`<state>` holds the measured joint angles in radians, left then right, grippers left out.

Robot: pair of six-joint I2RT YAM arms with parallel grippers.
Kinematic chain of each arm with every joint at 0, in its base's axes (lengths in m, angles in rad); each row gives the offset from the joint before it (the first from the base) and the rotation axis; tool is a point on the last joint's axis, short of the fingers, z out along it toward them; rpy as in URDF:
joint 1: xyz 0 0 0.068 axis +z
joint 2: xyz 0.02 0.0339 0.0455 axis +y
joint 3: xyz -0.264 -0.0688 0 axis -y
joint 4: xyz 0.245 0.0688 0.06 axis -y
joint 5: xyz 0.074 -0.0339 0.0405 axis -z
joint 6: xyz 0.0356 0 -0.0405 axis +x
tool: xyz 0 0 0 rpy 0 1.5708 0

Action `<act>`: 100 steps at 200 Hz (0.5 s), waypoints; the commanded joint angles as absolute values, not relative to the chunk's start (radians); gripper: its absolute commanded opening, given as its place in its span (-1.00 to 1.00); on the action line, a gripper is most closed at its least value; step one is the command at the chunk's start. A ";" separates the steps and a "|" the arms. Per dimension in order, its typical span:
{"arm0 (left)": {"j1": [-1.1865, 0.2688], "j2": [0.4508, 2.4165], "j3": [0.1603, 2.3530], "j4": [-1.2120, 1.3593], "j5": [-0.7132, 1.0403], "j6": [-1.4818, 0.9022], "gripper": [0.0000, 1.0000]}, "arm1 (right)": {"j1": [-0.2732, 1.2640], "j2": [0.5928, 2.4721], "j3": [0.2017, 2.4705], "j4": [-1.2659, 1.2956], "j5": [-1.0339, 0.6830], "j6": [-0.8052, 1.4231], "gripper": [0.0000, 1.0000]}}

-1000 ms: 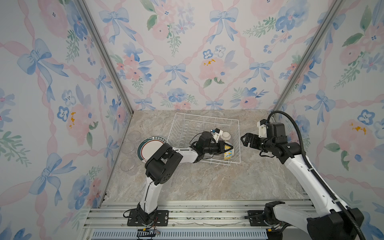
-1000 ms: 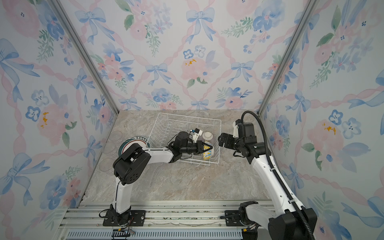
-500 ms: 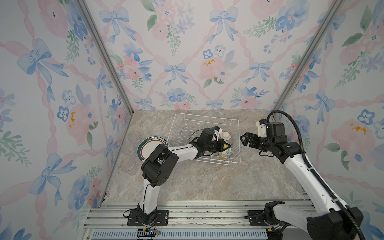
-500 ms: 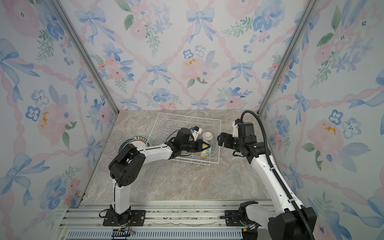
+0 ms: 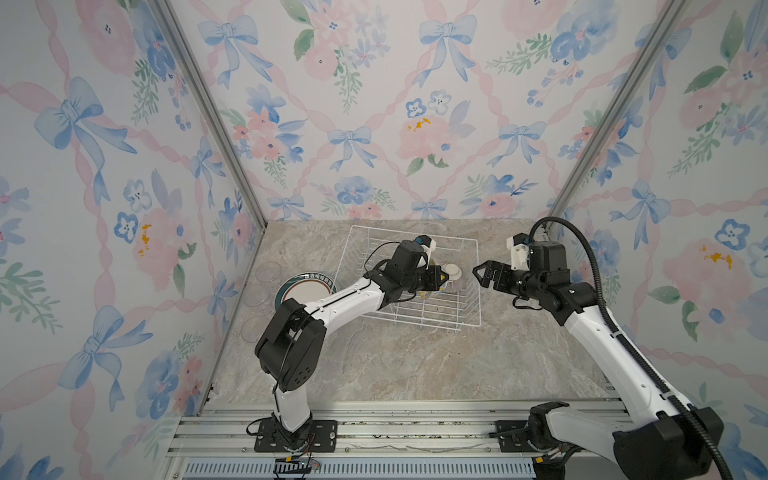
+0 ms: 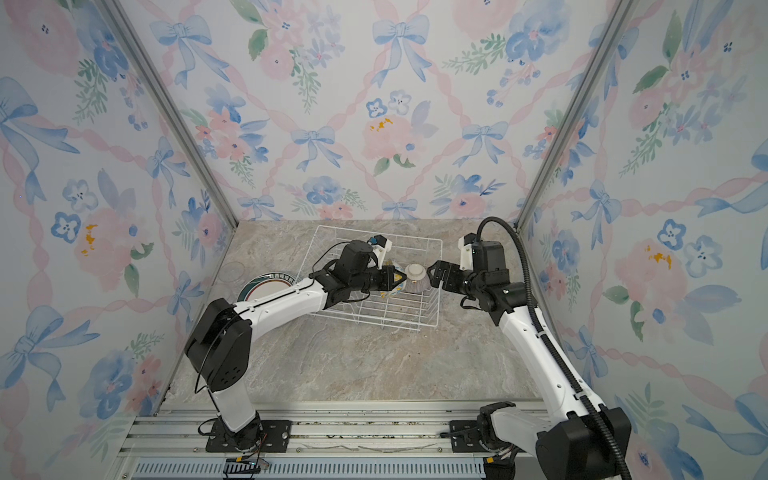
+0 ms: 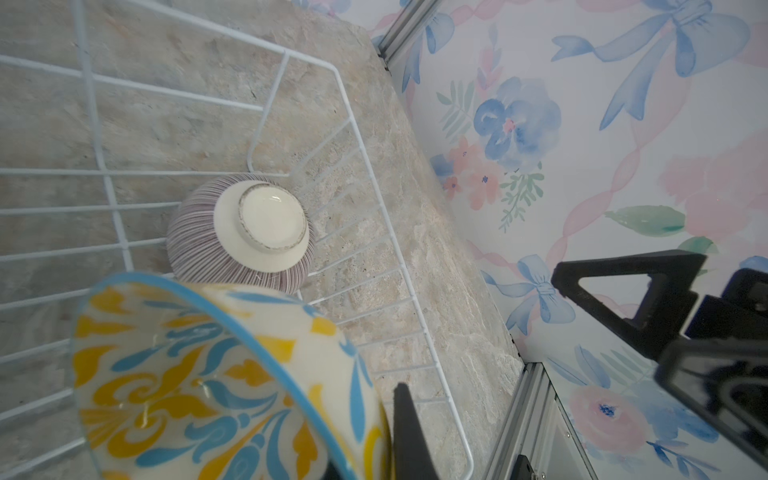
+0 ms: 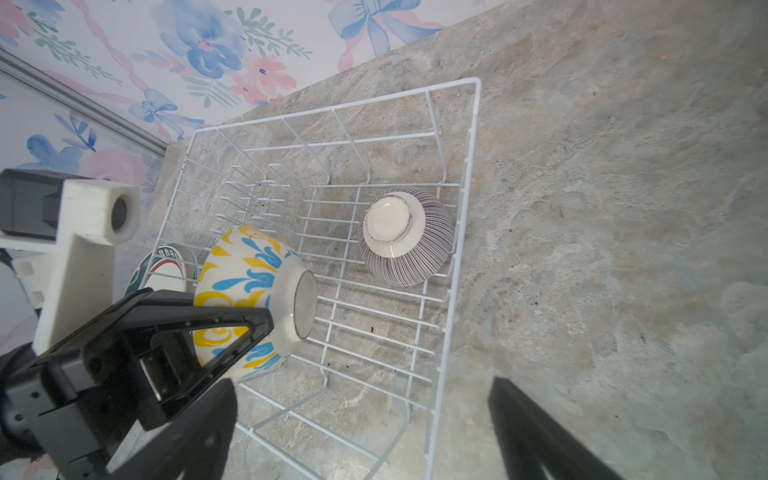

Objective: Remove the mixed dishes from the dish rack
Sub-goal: 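Lift the yellow-and-blue bowl out of the rack with the left gripper toward the plates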

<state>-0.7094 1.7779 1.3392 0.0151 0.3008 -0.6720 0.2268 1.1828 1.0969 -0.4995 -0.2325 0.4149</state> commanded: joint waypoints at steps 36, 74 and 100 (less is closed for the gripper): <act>-0.626 1.611 1.315 -0.014 0.242 -0.605 -1.00 | 0.285 1.169 1.100 -0.395 -0.270 0.419 0.93; -0.534 1.493 1.291 -0.067 0.181 -0.566 -1.00 | 0.308 1.148 1.085 -0.390 -0.250 0.416 0.93; -0.457 1.428 1.263 -0.088 0.119 -0.560 -1.00 | 0.308 1.146 1.075 -0.412 -0.232 0.419 0.93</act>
